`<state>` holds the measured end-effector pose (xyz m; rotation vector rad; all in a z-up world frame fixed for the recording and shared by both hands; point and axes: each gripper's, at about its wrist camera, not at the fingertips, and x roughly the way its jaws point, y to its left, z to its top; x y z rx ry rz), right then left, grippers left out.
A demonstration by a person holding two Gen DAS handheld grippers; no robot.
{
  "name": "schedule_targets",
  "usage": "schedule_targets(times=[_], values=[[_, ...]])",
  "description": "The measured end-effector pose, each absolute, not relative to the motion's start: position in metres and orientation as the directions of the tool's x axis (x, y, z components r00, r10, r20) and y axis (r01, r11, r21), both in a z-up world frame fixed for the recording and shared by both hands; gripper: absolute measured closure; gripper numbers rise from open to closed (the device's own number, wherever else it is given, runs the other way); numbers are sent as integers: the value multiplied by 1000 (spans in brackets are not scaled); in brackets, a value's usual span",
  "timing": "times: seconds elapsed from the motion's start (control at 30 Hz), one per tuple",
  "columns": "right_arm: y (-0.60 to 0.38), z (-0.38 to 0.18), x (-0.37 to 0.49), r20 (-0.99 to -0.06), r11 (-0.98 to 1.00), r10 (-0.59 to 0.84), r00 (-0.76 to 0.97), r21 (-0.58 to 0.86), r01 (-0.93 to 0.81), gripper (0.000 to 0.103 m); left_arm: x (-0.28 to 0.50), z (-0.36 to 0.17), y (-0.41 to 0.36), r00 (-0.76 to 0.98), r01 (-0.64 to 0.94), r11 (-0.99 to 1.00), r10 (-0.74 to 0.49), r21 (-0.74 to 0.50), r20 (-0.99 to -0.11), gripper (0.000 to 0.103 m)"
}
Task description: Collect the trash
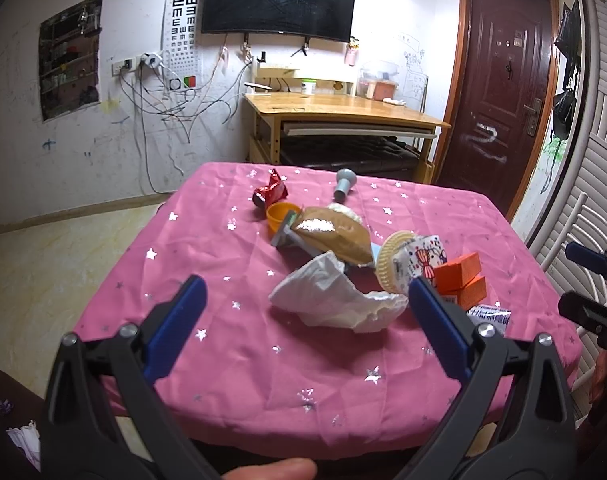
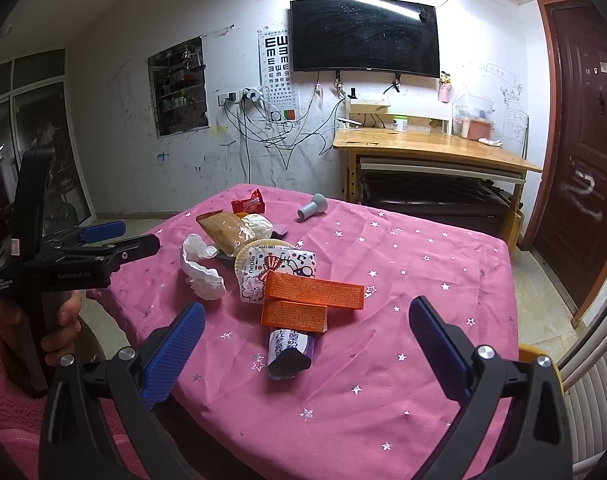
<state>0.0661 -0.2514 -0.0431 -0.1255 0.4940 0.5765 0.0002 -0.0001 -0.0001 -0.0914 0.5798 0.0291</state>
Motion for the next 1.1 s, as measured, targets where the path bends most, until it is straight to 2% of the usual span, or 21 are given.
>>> schedule_targets(times=[1.1], values=[[-251, -42, 66, -492, 829, 492, 718, 13, -559, 7, 0, 0, 0, 835, -54, 996, 2, -78, -551, 6]])
